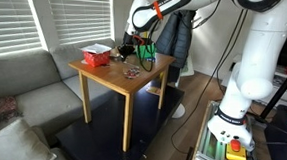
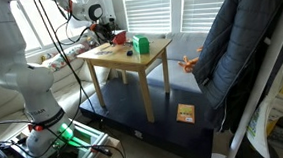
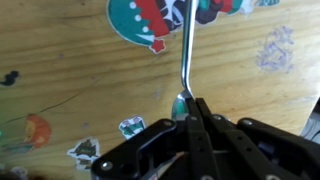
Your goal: Place the silver spoon upright
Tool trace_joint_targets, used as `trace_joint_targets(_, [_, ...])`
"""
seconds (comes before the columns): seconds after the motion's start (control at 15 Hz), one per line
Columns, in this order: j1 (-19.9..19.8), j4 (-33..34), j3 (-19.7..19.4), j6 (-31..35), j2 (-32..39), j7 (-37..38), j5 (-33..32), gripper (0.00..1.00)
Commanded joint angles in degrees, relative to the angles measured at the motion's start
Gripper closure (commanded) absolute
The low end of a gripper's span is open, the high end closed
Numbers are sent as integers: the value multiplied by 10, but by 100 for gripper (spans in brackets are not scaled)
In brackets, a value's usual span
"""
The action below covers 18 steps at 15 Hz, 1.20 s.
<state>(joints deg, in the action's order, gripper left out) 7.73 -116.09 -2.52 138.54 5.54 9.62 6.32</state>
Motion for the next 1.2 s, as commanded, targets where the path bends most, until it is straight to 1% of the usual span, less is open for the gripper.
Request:
trace_joint_targets(0.0, [48,-19,-43,-36,-39,106,-160,99])
trace_joint_targets(0.13, [50,-14,-34,-75,-45,169,-254,99])
trace_joint_targets(0.2, [21,-9,1,-104,-47,193,-294,99])
trace_joint_targets(0.33, [20,2,17,-165,-46,226,-353,99])
trace_joint_targets(0.47, [18,11,32,-214,-41,231,-380,99])
trace_joint_targets(0.6, [16,19,41,-239,-34,237,-400,99])
trace_joint_targets(0.67, [11,7,41,-213,-38,222,-373,97])
trace_joint_targets(0.8, [11,10,45,-226,-37,225,-382,97])
trace_joint_targets(1.0, [9,10,45,-226,-36,225,-385,97])
trace_joint_targets(1.07, [9,10,45,-226,-36,225,-386,99])
trace_joint_targets(1.13, [8,18,45,-232,-28,242,-410,99])
